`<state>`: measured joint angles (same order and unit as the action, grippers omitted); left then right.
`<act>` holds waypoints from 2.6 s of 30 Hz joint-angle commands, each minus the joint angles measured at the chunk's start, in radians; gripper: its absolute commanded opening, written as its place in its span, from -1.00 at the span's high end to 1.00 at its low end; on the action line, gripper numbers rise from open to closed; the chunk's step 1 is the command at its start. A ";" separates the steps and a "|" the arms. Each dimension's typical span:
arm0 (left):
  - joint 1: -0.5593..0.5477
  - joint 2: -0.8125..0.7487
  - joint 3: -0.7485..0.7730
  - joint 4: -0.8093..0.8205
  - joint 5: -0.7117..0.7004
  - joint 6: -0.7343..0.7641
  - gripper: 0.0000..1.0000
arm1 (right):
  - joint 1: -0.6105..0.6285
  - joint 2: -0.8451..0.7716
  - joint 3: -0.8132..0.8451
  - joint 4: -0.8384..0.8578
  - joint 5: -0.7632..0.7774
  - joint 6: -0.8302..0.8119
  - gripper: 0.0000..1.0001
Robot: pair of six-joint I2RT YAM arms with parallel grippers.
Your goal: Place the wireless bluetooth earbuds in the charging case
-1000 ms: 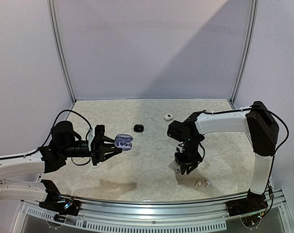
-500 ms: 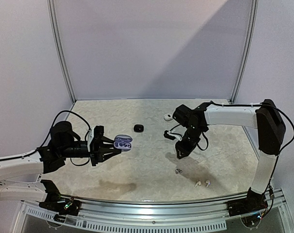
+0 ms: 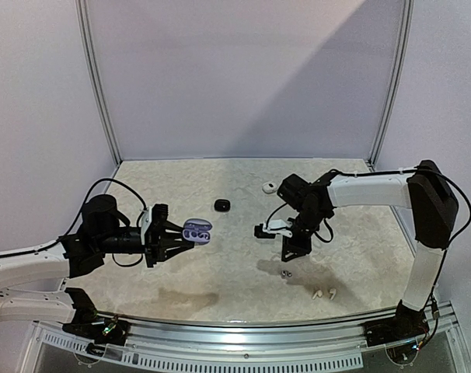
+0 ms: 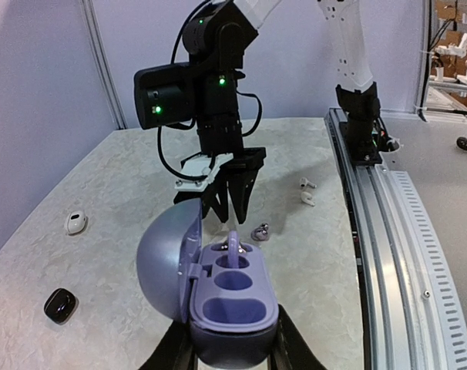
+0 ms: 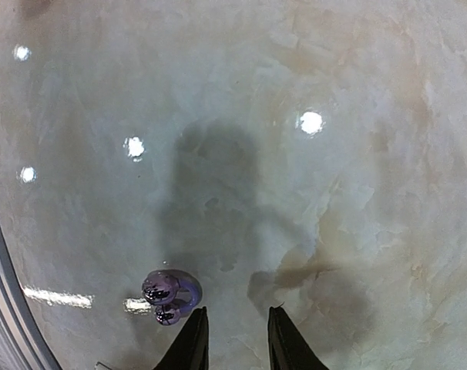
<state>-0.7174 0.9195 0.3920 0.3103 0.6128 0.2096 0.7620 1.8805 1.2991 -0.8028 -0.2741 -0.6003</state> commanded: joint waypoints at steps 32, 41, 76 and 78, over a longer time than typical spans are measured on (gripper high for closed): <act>-0.008 -0.009 0.013 -0.013 -0.005 0.010 1.00 | 0.158 0.042 -0.083 -0.089 0.108 0.021 0.47; -0.007 -0.010 0.010 -0.016 -0.008 0.013 1.00 | 0.231 0.127 -0.060 -0.158 0.308 0.203 0.56; -0.017 -0.018 0.005 -0.034 -0.020 0.036 1.00 | 0.201 0.105 0.143 -0.201 0.401 0.664 0.77; -0.017 -0.020 0.007 -0.038 -0.022 0.039 1.00 | 0.196 0.104 0.143 -0.216 0.386 0.667 0.67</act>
<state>-0.7204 0.9142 0.3920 0.2928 0.6041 0.2367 0.9695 2.0003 1.4220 -1.0161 0.1055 0.0315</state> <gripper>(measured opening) 0.275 0.134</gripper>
